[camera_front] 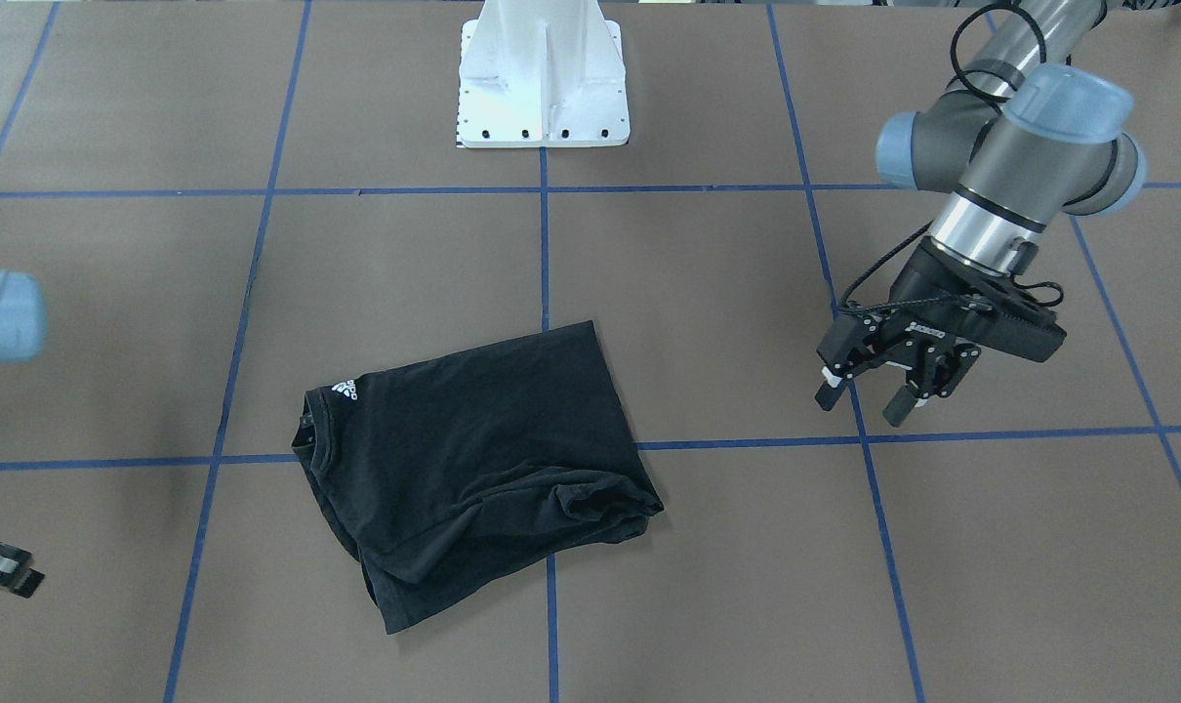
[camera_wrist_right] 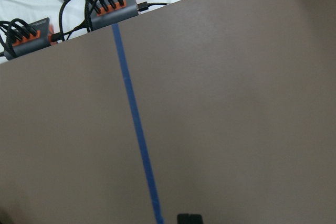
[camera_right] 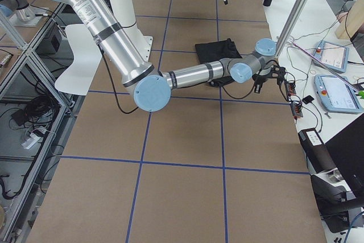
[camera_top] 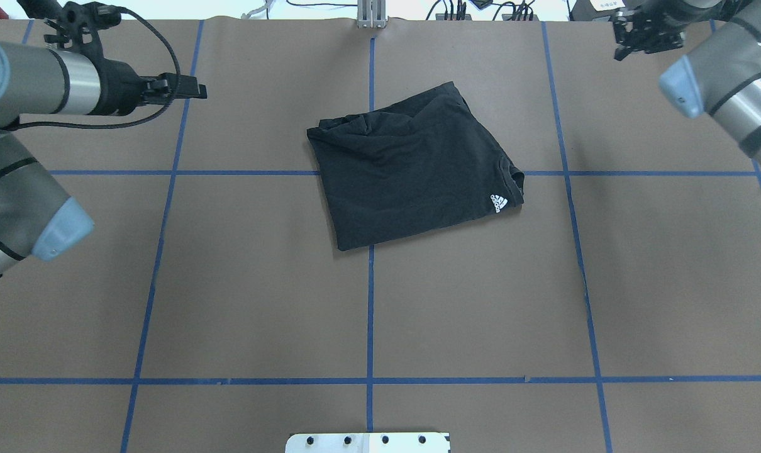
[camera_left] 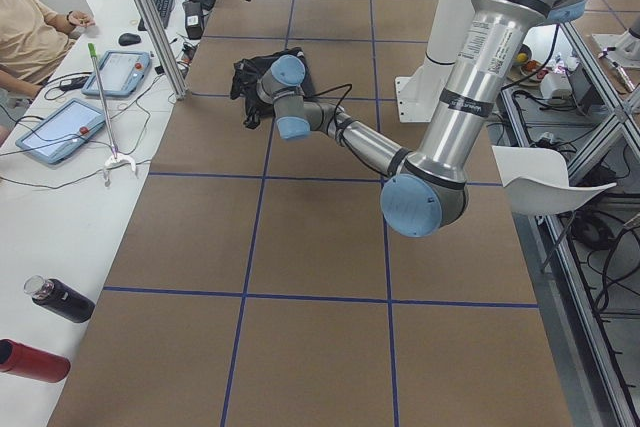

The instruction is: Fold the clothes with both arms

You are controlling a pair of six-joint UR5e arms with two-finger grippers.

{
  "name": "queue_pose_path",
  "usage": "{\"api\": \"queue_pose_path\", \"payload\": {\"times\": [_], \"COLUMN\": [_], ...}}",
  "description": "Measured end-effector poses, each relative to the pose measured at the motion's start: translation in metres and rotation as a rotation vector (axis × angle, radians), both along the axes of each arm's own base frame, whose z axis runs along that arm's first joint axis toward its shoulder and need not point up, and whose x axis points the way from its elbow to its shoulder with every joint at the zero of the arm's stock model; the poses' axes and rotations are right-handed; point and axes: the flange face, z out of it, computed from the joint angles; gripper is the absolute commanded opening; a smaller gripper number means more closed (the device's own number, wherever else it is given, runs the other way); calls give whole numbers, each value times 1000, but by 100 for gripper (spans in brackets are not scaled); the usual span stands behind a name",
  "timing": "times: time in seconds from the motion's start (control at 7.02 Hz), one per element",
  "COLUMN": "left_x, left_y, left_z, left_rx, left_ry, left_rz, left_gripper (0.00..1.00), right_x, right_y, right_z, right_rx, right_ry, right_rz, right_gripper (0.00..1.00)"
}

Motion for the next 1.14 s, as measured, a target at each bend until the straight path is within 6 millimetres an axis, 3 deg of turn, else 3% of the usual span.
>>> {"api": "queue_pose_path", "payload": {"times": [0.14, 0.29, 0.43, 0.57, 0.86, 1.14], "left_x": [-28, -52, -72, -98, -167, -216], "left_y": [6, 21, 38, 57, 84, 87], "left_z": [26, 53, 79, 104, 149, 177], "left_rx": [29, 44, 53, 78, 121, 77], "left_ry": [-53, -103, -156, -228, -365, -448], "left_rz": [35, 65, 93, 130, 215, 254], "left_gripper": [16, 14, 39, 97, 100, 100], "right_x": [38, 64, 85, 107, 155, 191], "right_y": [35, 80, 124, 159, 205, 229], "right_z": [22, 51, 82, 113, 168, 194], "right_rx": [25, 43, 61, 89, 135, 125], "right_ry": [16, 36, 57, 80, 111, 110], "right_rz": [-41, -83, -129, -185, -271, -312], "right_gripper": [100, 100, 100, 100, 100, 100]}}
